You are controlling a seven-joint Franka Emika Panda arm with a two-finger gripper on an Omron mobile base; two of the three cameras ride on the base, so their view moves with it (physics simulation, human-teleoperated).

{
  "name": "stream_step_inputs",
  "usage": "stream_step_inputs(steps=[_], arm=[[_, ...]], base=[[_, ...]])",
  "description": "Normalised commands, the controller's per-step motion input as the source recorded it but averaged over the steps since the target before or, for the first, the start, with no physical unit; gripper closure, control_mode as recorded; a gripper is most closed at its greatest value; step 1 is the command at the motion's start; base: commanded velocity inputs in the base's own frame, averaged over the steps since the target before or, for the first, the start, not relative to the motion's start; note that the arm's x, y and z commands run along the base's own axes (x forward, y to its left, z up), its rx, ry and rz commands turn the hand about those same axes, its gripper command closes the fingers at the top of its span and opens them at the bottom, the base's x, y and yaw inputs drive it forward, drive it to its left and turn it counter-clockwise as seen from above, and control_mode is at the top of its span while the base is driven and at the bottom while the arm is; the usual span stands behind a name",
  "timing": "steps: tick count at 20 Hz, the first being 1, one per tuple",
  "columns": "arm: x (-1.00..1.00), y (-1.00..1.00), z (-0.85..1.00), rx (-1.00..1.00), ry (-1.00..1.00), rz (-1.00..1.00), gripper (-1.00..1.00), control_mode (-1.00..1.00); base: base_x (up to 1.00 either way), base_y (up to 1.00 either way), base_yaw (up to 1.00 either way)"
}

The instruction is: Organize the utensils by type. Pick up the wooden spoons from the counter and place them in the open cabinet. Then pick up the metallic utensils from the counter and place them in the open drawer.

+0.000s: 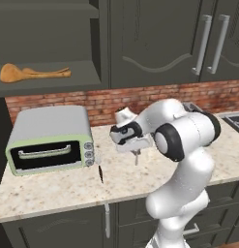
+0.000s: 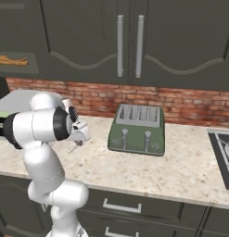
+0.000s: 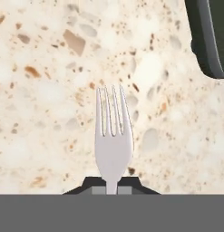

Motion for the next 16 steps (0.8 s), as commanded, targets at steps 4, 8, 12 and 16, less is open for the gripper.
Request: stream_step_inputs(steps=[4, 8, 12, 16], arm=[[-0.55, -0.53, 0.60, 0.22, -0.20, 0.00, 1.00, -1.00], [-0.62, -0.36, 0.49, 0.18, -0.23, 0.00, 1.00, -1.00], [-0.74, -0.15, 0.48, 0.11, -0.26, 0.03, 1.00, -1.00], [-0.70, -0.07, 0.77, 0.04, -0.24, 0.01, 1.00, -1.00]], base=[[0.00, 0.00, 0.00], [0.00, 0.00, 0.00], [0.00, 0.00, 0.00], [0.00, 0.00, 0.00]])
